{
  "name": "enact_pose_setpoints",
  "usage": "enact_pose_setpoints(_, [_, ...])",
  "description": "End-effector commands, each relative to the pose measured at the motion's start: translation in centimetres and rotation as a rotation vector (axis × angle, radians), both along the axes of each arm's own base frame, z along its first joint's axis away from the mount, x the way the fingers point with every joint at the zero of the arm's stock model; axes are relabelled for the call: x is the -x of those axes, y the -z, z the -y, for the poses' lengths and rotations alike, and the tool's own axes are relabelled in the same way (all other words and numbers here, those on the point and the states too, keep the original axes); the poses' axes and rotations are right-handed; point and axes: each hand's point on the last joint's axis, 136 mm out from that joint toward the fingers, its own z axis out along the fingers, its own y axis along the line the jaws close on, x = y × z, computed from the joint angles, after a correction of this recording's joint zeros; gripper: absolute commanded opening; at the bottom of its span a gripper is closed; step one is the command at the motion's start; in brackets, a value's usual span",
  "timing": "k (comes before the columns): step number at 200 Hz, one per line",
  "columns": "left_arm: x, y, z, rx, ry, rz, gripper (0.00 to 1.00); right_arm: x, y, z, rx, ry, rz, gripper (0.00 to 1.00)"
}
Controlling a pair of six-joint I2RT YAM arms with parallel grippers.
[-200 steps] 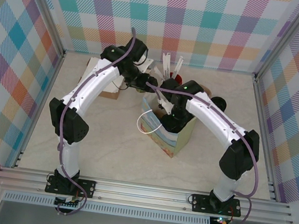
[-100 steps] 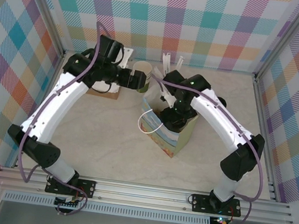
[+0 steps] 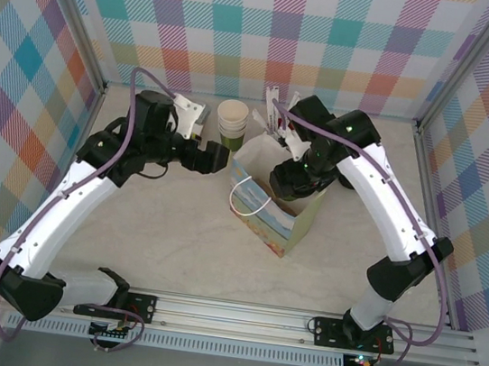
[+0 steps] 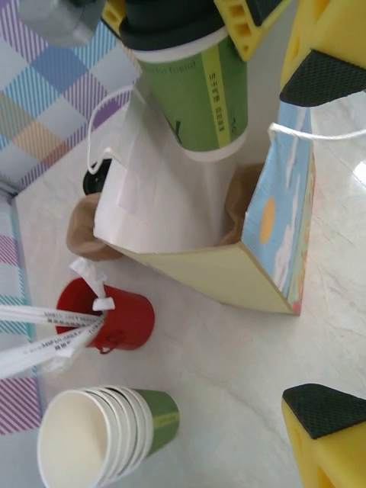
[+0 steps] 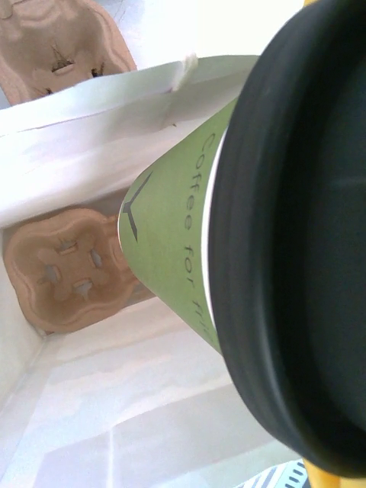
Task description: Pack the takeout coffee
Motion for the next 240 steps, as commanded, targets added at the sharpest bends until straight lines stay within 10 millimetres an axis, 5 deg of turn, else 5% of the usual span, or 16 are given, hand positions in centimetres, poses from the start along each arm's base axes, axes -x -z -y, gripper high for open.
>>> enact_pose_setpoints(1, [0.0, -0.9, 0.6, 0.03, 0.04, 0.047, 0.95, 0.5, -0.4, 0.5, -0.001, 0.016, -0.021, 0.85])
enact_pose_setpoints(40, [-1.4, 1.1, -0.1, -0.004, -0.061, -0.078, 0.95, 0.0, 0.7, 0.1, 0.011, 0.007, -0.039, 0.85])
enact_pose_setpoints(146, [-3.1, 5.6, 5.1, 0.1, -0.035, -0.408, 0.8, 0.0, 2.8, -0.6, 0.023, -0.026, -0.097, 0.85])
enact_pose_setpoints(205, [-4.2, 7.5, 4.1, -0.048, -0.089, -0.409, 0.58, -0.2, 4.4, -0.5, 0.064, -0.073, -0.115, 0.84])
enact_pose_setpoints(240, [-4.9, 7.5, 3.8, -0.084, -0.098, -0.389, 0.53, -0.2, 5.4, -0.8, 0.069, -0.1, -0.127, 0.85])
